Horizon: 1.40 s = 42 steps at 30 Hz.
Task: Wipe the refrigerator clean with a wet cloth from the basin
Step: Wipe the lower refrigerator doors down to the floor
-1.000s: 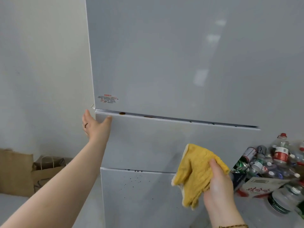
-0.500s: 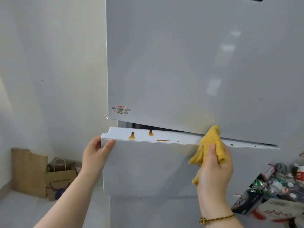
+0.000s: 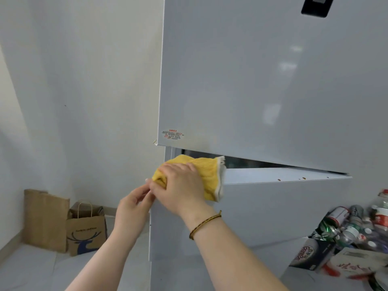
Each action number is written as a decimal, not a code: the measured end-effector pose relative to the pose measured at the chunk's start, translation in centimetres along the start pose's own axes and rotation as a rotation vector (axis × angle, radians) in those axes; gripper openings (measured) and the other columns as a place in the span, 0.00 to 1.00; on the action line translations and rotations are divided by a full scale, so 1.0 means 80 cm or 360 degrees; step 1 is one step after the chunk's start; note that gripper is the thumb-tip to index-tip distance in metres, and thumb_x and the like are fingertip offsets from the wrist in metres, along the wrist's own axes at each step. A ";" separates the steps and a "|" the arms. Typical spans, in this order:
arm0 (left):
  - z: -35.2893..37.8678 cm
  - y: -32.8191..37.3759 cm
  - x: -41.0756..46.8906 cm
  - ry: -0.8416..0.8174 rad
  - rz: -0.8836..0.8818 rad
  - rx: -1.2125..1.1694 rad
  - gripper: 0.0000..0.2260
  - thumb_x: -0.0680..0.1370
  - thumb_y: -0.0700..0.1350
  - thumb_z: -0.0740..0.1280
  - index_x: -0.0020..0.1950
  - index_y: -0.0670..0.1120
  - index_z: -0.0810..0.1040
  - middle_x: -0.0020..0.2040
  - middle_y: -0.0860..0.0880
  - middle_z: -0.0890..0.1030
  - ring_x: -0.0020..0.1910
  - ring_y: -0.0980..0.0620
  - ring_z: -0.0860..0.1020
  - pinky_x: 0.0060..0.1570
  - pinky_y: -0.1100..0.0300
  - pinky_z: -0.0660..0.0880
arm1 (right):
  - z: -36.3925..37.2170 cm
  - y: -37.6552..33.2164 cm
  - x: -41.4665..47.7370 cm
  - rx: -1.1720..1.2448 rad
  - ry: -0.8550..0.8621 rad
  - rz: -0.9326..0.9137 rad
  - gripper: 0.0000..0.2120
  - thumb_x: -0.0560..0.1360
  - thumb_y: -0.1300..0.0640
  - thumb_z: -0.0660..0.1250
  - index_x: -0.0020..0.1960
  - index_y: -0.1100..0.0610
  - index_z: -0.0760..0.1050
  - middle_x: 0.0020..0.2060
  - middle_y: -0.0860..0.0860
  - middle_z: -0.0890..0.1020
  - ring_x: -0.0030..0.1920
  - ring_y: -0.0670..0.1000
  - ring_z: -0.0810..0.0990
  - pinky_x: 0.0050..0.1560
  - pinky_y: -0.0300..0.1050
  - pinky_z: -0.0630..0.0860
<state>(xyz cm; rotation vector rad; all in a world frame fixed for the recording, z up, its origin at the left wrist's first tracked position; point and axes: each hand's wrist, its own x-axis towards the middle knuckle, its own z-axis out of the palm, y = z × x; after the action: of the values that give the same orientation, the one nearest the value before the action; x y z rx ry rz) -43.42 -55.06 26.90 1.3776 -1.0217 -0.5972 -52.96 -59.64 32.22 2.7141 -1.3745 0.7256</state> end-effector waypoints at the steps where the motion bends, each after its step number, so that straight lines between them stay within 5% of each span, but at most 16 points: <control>1: -0.001 -0.001 -0.002 -0.0012 -0.0002 -0.0023 0.06 0.77 0.40 0.63 0.47 0.46 0.79 0.34 0.58 0.76 0.33 0.61 0.74 0.32 0.76 0.66 | 0.001 -0.001 -0.004 0.0064 0.0003 -0.0083 0.28 0.71 0.38 0.52 0.56 0.56 0.77 0.58 0.51 0.79 0.61 0.52 0.73 0.65 0.46 0.59; 5: -0.010 -0.005 -0.004 -0.0092 -0.0014 -0.0067 0.10 0.75 0.39 0.64 0.45 0.54 0.78 0.35 0.64 0.80 0.35 0.75 0.75 0.37 0.78 0.68 | -0.013 0.059 -0.027 -0.0049 0.0400 -0.0171 0.23 0.68 0.41 0.56 0.44 0.55 0.82 0.44 0.50 0.85 0.45 0.51 0.84 0.49 0.50 0.77; 7: -0.011 -0.004 -0.006 -0.0118 -0.0010 -0.0055 0.10 0.76 0.38 0.64 0.45 0.54 0.77 0.40 0.61 0.80 0.36 0.75 0.75 0.33 0.82 0.66 | -0.029 0.103 -0.046 -0.0120 0.0403 0.0036 0.24 0.69 0.41 0.56 0.48 0.56 0.82 0.46 0.52 0.85 0.48 0.54 0.83 0.53 0.51 0.75; 11: -0.007 -0.004 -0.007 -0.0085 -0.0033 -0.0098 0.09 0.76 0.39 0.63 0.46 0.53 0.77 0.42 0.57 0.79 0.42 0.64 0.76 0.34 0.79 0.67 | -0.042 0.130 -0.055 -0.0153 0.0375 0.0484 0.35 0.68 0.35 0.45 0.58 0.55 0.78 0.58 0.50 0.80 0.61 0.51 0.74 0.64 0.43 0.62; 16: 0.009 -0.001 -0.002 0.0026 0.0035 -0.0011 0.16 0.77 0.38 0.61 0.64 0.48 0.70 0.44 0.55 0.76 0.49 0.51 0.74 0.51 0.61 0.69 | -0.001 0.058 -0.028 -0.0208 0.0510 0.0232 0.21 0.69 0.41 0.54 0.39 0.51 0.82 0.38 0.45 0.85 0.41 0.48 0.83 0.48 0.40 0.76; 20: 0.031 -0.010 -0.014 0.0350 0.0782 0.0697 0.19 0.78 0.49 0.56 0.66 0.42 0.65 0.60 0.42 0.71 0.62 0.47 0.63 0.67 0.57 0.49 | 0.008 0.055 -0.030 -0.0160 0.0331 -0.0007 0.26 0.76 0.38 0.49 0.46 0.52 0.82 0.46 0.46 0.85 0.48 0.48 0.83 0.55 0.40 0.64; 24: 0.064 -0.015 -0.021 0.0184 0.1213 0.1048 0.15 0.78 0.51 0.52 0.61 0.47 0.67 0.61 0.49 0.67 0.68 0.52 0.57 0.71 0.55 0.38 | -0.001 0.095 -0.041 -0.0148 0.0397 -0.0153 0.28 0.78 0.39 0.48 0.50 0.54 0.81 0.49 0.48 0.84 0.51 0.49 0.82 0.57 0.40 0.65; 27: 0.073 -0.017 -0.023 0.0135 0.1159 0.1240 0.18 0.80 0.53 0.45 0.60 0.46 0.69 0.59 0.48 0.74 0.68 0.51 0.56 0.71 0.51 0.36 | -0.012 0.139 -0.059 -0.0120 0.0489 -0.0042 0.23 0.75 0.41 0.56 0.50 0.55 0.82 0.49 0.50 0.84 0.52 0.49 0.80 0.58 0.43 0.67; 30: 0.080 -0.013 -0.018 0.0131 0.1035 0.1393 0.18 0.78 0.53 0.49 0.58 0.45 0.71 0.56 0.43 0.80 0.66 0.45 0.63 0.69 0.51 0.34 | -0.035 0.205 -0.086 -0.0055 0.0562 0.0154 0.21 0.71 0.46 0.60 0.51 0.59 0.81 0.49 0.54 0.84 0.52 0.54 0.81 0.60 0.47 0.71; 32: 0.086 -0.009 -0.011 0.0118 0.0941 0.1499 0.20 0.76 0.54 0.50 0.58 0.42 0.72 0.57 0.42 0.79 0.65 0.41 0.69 0.69 0.52 0.34 | -0.056 0.244 -0.103 0.0021 0.0570 0.0383 0.20 0.73 0.48 0.62 0.55 0.62 0.79 0.54 0.57 0.82 0.58 0.57 0.78 0.64 0.51 0.67; 34: 0.099 -0.005 -0.004 0.0126 0.0870 0.1539 0.22 0.74 0.54 0.53 0.58 0.39 0.72 0.58 0.39 0.78 0.62 0.37 0.72 0.70 0.55 0.34 | -0.078 0.286 -0.117 0.0074 0.0490 0.0589 0.17 0.76 0.55 0.64 0.61 0.63 0.75 0.61 0.57 0.77 0.65 0.56 0.71 0.66 0.45 0.60; 36: 0.109 -0.004 0.003 0.0162 0.0866 0.1508 0.23 0.72 0.54 0.54 0.57 0.38 0.72 0.56 0.36 0.78 0.62 0.37 0.70 0.70 0.59 0.37 | -0.095 0.326 -0.127 0.0111 0.0461 0.0721 0.17 0.77 0.58 0.62 0.65 0.63 0.71 0.65 0.57 0.73 0.68 0.55 0.67 0.65 0.40 0.58; 42: 0.109 -0.009 0.007 0.0165 0.0945 0.1475 0.23 0.74 0.56 0.53 0.60 0.42 0.71 0.58 0.37 0.73 0.61 0.40 0.61 0.69 0.62 0.36 | -0.093 0.370 -0.127 0.0038 0.0644 0.0888 0.16 0.77 0.62 0.62 0.62 0.67 0.72 0.61 0.62 0.75 0.65 0.60 0.69 0.65 0.44 0.60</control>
<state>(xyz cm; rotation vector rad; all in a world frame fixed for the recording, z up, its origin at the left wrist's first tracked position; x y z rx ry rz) -50.48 -60.03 25.36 1.7240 -1.6276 0.4586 -83.73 -68.46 29.03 2.0179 -2.0066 1.2327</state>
